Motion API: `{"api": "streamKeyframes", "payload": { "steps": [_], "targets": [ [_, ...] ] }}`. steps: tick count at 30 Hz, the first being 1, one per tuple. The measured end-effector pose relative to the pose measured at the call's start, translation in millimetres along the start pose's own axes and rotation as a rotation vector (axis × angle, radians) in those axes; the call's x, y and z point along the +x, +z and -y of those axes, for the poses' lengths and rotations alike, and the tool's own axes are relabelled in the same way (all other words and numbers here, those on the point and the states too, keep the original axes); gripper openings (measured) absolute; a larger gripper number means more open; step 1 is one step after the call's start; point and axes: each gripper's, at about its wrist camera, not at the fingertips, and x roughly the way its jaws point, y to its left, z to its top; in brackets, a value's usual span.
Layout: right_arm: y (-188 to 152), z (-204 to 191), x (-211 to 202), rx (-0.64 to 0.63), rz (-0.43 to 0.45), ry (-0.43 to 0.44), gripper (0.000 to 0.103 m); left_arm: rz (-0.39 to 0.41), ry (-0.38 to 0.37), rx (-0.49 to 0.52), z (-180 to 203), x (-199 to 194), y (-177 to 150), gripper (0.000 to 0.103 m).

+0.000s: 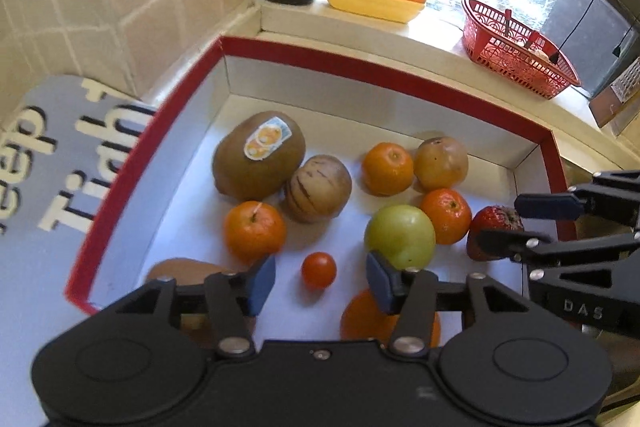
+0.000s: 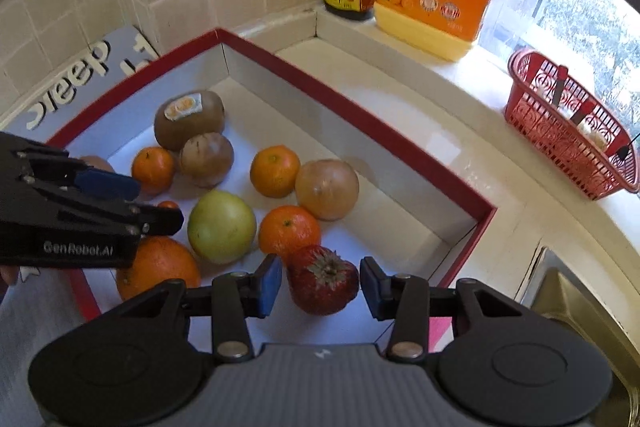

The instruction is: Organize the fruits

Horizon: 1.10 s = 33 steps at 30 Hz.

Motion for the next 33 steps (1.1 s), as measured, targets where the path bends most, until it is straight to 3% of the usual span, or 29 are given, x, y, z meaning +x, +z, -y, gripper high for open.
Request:
{"api": "streamKeyframes", "payload": {
  "steps": [6,11,16,21,26,33],
  "targets": [
    [4,-8,-27,0.001,0.061,0.026,0.046,0.061,0.034,-0.005,4,-38,-6,0.061],
    [7,-19,-58,-0.008,0.129,0.043,0.047,0.119,0.077,-0.012,8,-76,-12,0.071],
    [9,-26,-99,0.022,0.223,0.068,0.049,0.205,0.114,-0.08,-2,-130,-23,0.074],
    [1,-42,-132,0.027,0.294,0.146,0.05,0.296,0.252,-0.143,-1,-186,-45,0.075],
    [-9,-68,-150,-0.013,0.346,0.167,0.052,0.347,0.388,-0.213,7,-224,-68,0.08],
    [-23,-90,-152,-0.067,0.322,0.136,0.057,0.301,0.431,-0.358,-1,-219,-95,0.08]
  ]
}}
